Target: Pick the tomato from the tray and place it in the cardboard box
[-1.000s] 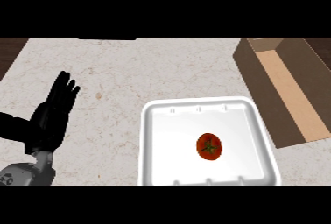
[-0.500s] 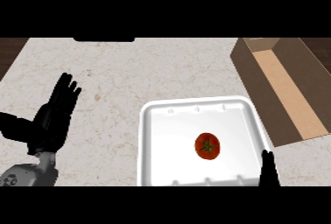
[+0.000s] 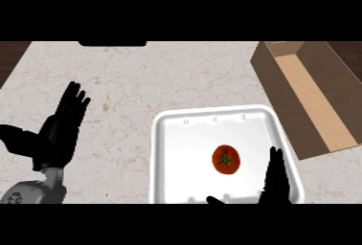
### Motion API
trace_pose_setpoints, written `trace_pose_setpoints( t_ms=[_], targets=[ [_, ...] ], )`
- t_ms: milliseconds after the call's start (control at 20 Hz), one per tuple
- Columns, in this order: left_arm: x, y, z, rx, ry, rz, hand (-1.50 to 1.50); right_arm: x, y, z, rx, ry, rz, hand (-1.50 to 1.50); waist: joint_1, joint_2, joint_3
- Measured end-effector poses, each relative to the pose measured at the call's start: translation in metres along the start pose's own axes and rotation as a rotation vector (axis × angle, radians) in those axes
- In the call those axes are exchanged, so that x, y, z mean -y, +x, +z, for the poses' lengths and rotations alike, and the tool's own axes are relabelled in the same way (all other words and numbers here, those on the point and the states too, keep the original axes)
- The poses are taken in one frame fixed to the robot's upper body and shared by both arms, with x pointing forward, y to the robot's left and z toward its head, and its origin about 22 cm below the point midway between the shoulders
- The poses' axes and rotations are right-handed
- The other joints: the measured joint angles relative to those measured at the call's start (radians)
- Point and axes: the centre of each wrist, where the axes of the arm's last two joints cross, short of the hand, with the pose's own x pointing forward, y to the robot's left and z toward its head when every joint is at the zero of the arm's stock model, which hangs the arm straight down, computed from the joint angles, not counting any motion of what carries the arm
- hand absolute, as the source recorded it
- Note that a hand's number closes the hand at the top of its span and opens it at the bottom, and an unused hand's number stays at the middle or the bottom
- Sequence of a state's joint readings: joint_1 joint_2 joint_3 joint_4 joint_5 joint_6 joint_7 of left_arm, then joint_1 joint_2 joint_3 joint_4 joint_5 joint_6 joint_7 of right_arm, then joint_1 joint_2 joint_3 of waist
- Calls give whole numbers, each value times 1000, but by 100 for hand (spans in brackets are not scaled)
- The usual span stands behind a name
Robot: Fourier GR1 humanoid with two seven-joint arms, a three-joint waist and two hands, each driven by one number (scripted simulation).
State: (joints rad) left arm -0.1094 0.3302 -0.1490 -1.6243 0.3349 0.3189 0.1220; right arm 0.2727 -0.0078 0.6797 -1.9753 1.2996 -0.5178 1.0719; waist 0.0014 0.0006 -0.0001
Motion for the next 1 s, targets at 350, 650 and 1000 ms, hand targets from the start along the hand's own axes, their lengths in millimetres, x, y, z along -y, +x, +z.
trace_pose_setpoints(
  t_ms=[350, 650, 1000],
  targets=[
    [-6, 4, 1, -2, -1, -1, 0, -13, 3, -12, -14, 12, 8, -150, 0, 0, 0],
    [-2, 3, -1, -6, 0, 1, 0, -23, 0, -21, -29, 6, 37, -150, -1, 0, 0],
    [-4, 5, -3, -3, 10, -2, 0, -35, -9, -25, -42, 24, 42, -150, -1, -1, 0]
  ],
)
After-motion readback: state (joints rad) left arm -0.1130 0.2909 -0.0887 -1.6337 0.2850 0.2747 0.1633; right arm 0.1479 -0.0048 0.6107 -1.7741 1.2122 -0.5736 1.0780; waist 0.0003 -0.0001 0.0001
